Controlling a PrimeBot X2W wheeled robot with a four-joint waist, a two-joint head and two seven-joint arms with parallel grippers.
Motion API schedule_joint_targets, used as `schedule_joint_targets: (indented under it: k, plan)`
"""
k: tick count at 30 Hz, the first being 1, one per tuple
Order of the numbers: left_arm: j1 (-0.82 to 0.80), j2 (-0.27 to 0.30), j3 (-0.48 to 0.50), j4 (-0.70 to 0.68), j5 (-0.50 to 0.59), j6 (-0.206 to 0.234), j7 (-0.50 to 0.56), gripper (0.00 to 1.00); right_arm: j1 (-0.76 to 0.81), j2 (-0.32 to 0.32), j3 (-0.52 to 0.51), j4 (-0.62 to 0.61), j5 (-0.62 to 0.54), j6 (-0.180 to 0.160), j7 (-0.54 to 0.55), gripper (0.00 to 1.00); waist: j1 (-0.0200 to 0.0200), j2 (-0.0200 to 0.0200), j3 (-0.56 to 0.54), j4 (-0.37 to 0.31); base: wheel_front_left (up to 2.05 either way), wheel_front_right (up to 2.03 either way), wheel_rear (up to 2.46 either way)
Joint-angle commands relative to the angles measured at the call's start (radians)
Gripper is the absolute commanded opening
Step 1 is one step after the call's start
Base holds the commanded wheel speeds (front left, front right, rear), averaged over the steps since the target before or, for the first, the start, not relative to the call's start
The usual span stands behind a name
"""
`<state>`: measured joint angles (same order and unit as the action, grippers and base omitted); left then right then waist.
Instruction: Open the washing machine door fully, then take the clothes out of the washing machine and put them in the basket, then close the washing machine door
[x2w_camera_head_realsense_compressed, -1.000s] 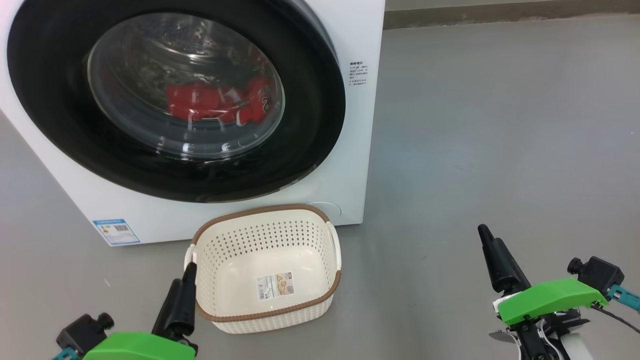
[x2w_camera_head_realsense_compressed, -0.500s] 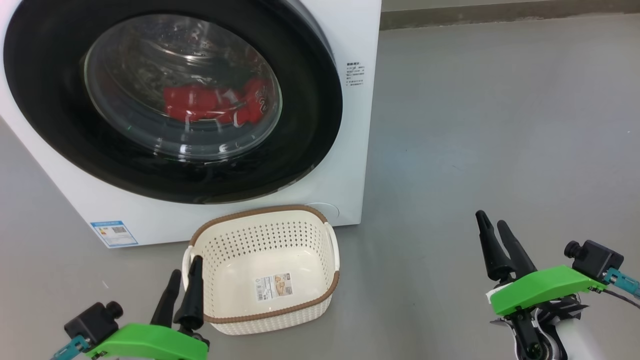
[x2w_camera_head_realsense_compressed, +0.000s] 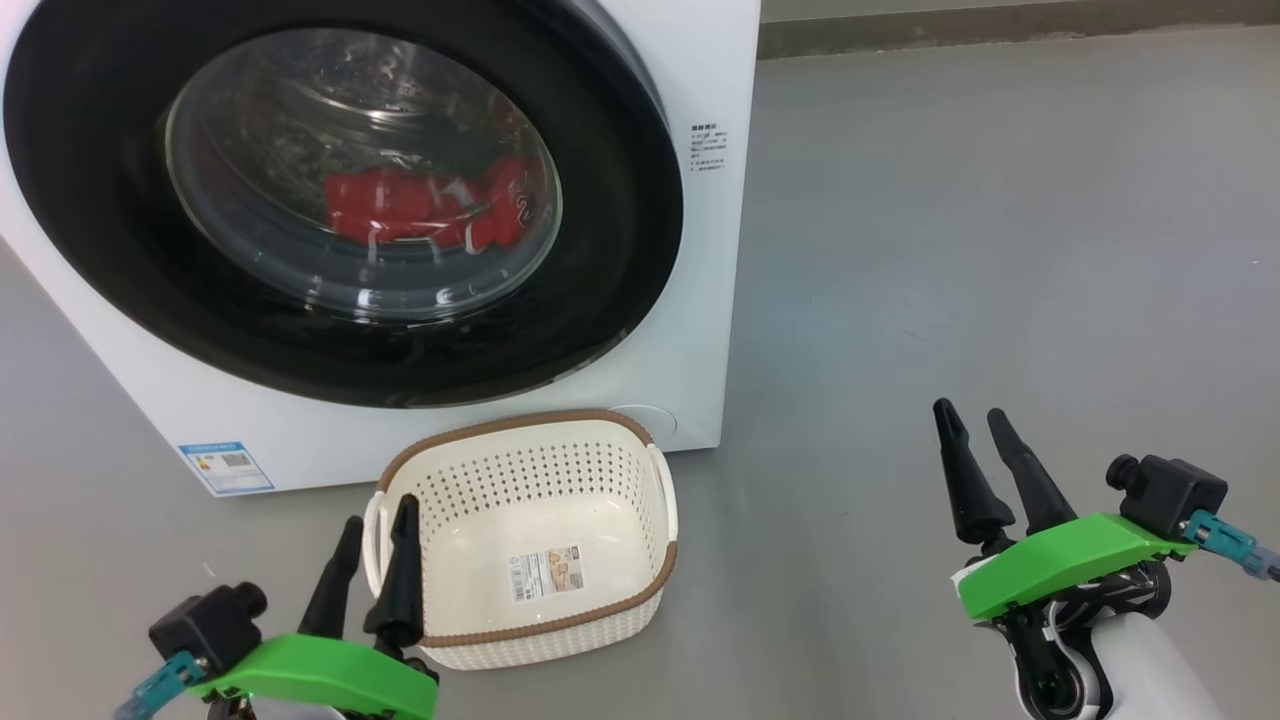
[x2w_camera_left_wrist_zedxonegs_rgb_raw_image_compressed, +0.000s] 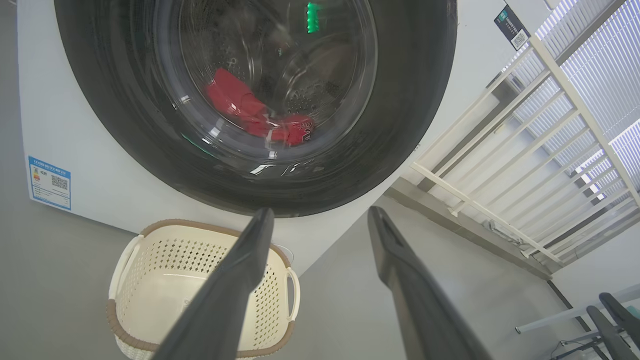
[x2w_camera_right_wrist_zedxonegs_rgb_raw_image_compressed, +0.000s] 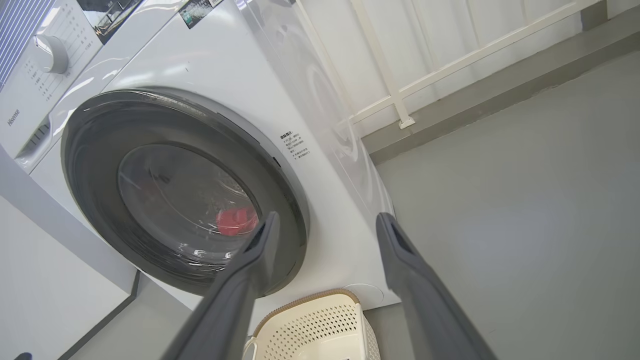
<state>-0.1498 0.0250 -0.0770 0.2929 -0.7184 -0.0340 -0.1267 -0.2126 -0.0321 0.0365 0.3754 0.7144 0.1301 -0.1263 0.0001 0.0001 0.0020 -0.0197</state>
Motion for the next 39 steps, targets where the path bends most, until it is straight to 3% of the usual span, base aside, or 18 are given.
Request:
schedule_joint_targets:
  k: [1, 39]
  plan:
    - [-0.053, 0.019, 0.013, -0.033, 0.039, 0.008, -0.017, 1.0, -0.054, -0.009, 0.019, -0.029, -0.04, 0.0, -0.018, 1.0, -0.0001, -0.0001, 0.0, -0.001, 0.0, 0.0, 0.0]
    - [-0.094, 0.025, -0.024, -0.07, 0.436, 0.068, -0.126, 1.0, -0.128, -0.017, 0.051, -0.004, -0.471, 0.001, -0.127, 1.0, -0.0001, -0.0001, -0.005, -0.014, 0.0, 0.0, 0.0]
